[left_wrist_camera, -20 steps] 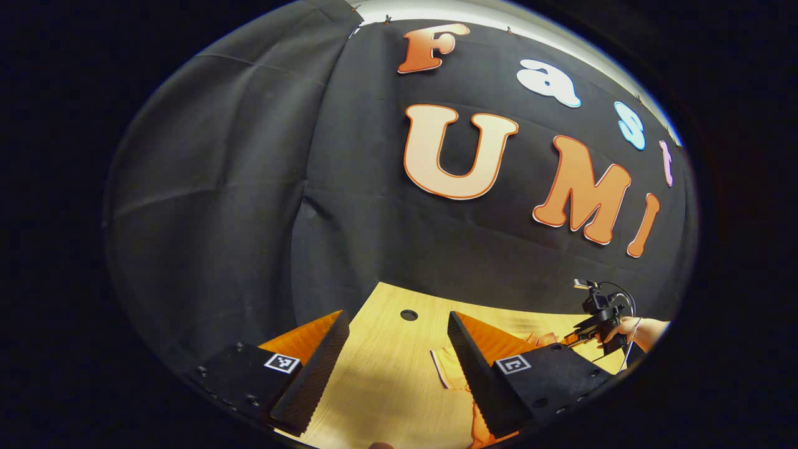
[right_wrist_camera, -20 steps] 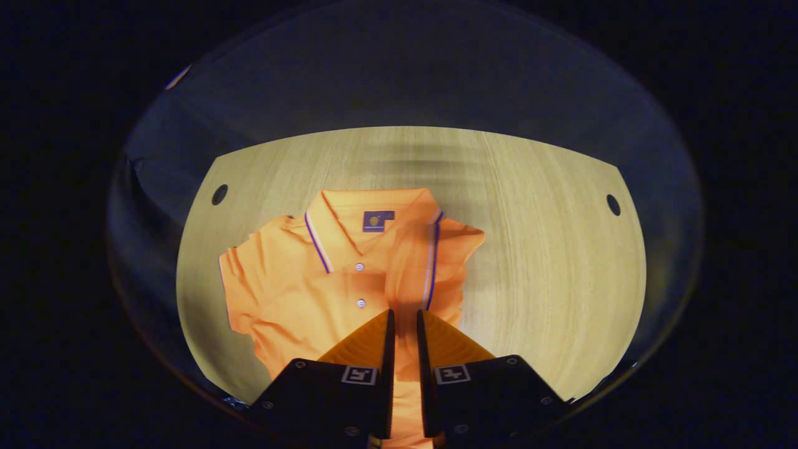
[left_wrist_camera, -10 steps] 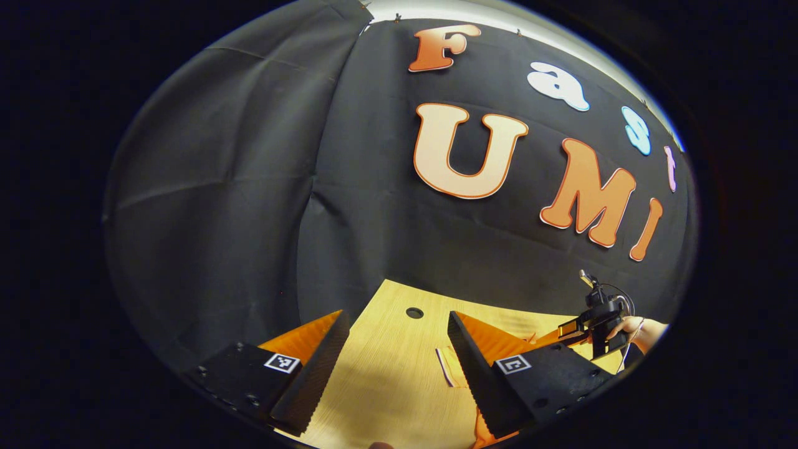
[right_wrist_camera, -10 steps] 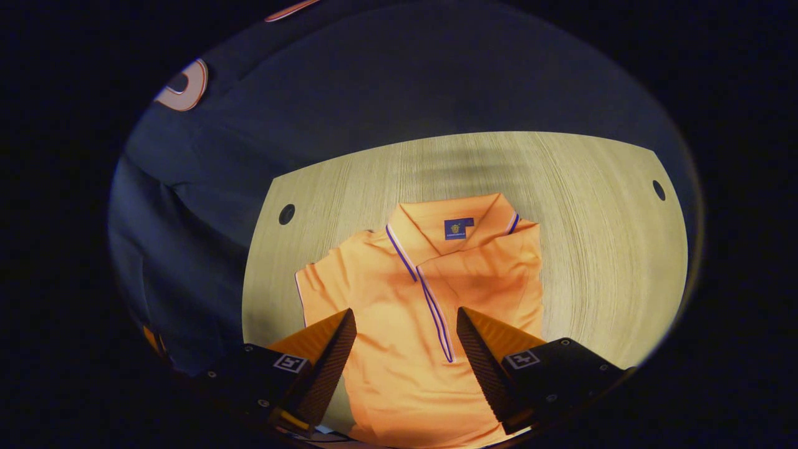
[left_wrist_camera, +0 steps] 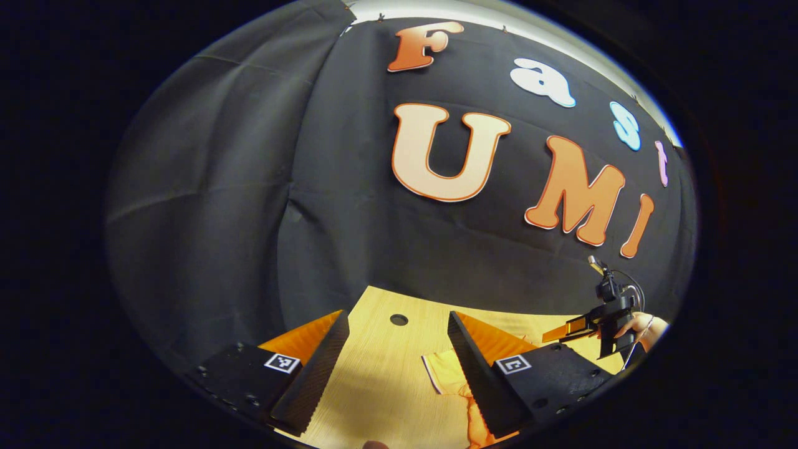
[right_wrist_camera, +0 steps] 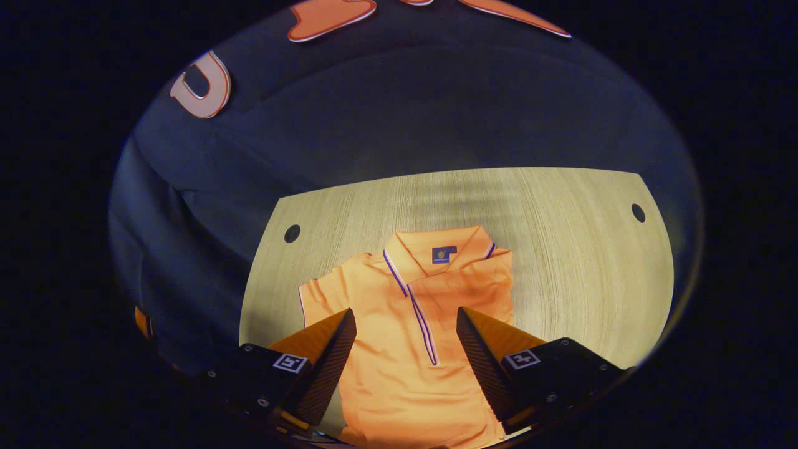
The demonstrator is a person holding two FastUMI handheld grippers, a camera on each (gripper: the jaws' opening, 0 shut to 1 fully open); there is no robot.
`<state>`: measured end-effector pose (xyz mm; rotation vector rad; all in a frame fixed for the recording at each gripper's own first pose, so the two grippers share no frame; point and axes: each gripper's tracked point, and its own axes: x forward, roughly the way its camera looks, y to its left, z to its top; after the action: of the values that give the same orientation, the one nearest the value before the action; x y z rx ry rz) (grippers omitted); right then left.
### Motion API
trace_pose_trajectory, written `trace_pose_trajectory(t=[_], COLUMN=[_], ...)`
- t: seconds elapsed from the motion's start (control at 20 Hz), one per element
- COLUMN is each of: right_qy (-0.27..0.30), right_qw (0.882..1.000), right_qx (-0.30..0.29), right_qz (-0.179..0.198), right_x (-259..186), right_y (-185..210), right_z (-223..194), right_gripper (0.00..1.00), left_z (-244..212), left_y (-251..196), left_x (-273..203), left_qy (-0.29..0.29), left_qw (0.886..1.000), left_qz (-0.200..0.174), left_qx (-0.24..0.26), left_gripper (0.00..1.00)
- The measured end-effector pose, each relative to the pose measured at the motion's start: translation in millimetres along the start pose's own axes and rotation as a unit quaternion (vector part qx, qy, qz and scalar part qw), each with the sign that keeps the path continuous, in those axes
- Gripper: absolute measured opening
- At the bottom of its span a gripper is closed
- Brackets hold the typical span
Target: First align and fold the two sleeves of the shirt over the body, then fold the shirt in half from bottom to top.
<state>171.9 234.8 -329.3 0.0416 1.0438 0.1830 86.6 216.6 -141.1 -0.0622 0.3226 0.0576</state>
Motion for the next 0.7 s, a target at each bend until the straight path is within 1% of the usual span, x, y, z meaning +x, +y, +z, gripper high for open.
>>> trace_pose_trajectory(t=[0.15,0.3,0.4,0.5,0.6,0.7], right_qy=[-0.046,-0.091,-0.126,-0.157,-0.175,-0.183], right_qw=[0.998,0.993,0.988,0.983,0.98,0.98], right_qx=[-0.03,-0.048,-0.056,-0.059,-0.06,-0.058], right_qz=[-0.032,-0.05,-0.064,-0.075,-0.074,-0.054], right_x=[-22.3,-52.7,-73.6,-93.5,-111.5,-129.8], right_y=[-13.9,-24.9,-32.9,-41.6,-43.7,-37.7], right_z=[15.0,29.9,40.1,47.8,48.5,42.9], right_gripper=[0.99,0.99,0.99,0.99,0.99,0.99], left_z=[2.6,12.9,13.4,11.3,0.1,-22.3], left_y=[-16.2,-29.3,-32.1,-39.0,-46.8,-62.4], left_x=[13.3,27.3,38.8,50.4,65.0,87.5], left_qy=[0.009,0.014,0.021,0.031,0.054,0.089], left_qw=[1.0,0.999,0.999,0.999,0.998,0.995], left_qz=[-0.017,-0.031,-0.026,-0.02,-0.02,-0.038], left_qx=[0.0,-0.016,-0.011,0.008,0.019,0.014], left_gripper=[0.98,0.98,0.98,0.98,0.98,0.98])
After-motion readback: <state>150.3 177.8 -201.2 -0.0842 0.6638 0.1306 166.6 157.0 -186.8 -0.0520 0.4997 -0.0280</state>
